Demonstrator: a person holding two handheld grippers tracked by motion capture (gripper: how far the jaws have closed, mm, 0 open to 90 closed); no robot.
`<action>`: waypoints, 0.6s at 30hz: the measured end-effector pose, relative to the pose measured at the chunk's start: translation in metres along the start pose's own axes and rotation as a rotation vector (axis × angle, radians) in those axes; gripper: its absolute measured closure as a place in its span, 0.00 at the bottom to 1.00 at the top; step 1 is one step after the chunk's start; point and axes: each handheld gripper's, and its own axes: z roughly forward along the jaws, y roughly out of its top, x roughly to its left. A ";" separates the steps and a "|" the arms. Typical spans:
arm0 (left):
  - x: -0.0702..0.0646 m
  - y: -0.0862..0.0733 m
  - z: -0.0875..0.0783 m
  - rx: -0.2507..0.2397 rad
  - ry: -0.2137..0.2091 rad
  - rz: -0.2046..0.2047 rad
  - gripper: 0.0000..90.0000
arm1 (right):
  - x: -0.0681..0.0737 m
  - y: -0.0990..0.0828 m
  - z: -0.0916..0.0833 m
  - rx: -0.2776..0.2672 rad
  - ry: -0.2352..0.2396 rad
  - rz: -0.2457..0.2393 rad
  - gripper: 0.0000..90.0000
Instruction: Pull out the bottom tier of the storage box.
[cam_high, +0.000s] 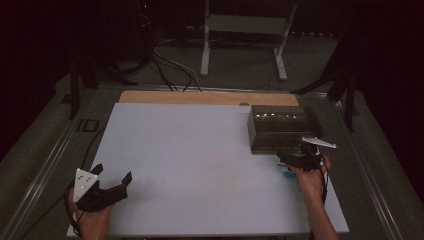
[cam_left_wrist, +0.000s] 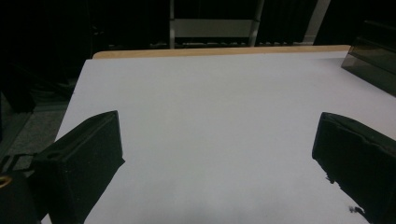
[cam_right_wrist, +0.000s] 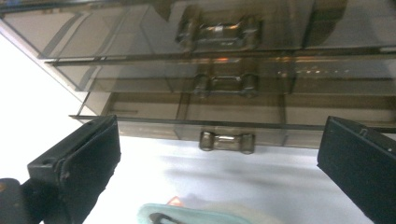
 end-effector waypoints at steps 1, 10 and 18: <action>0.000 0.000 0.000 0.000 0.000 0.001 0.04 | -0.001 0.000 -0.001 0.001 0.005 0.000 0.00; 0.000 0.000 0.000 0.002 -0.001 0.000 0.04 | -0.010 0.010 -0.013 -0.003 0.012 -0.024 0.00; -0.001 0.000 0.001 0.003 -0.002 0.001 0.04 | -0.016 0.022 -0.018 0.017 0.019 -0.090 0.00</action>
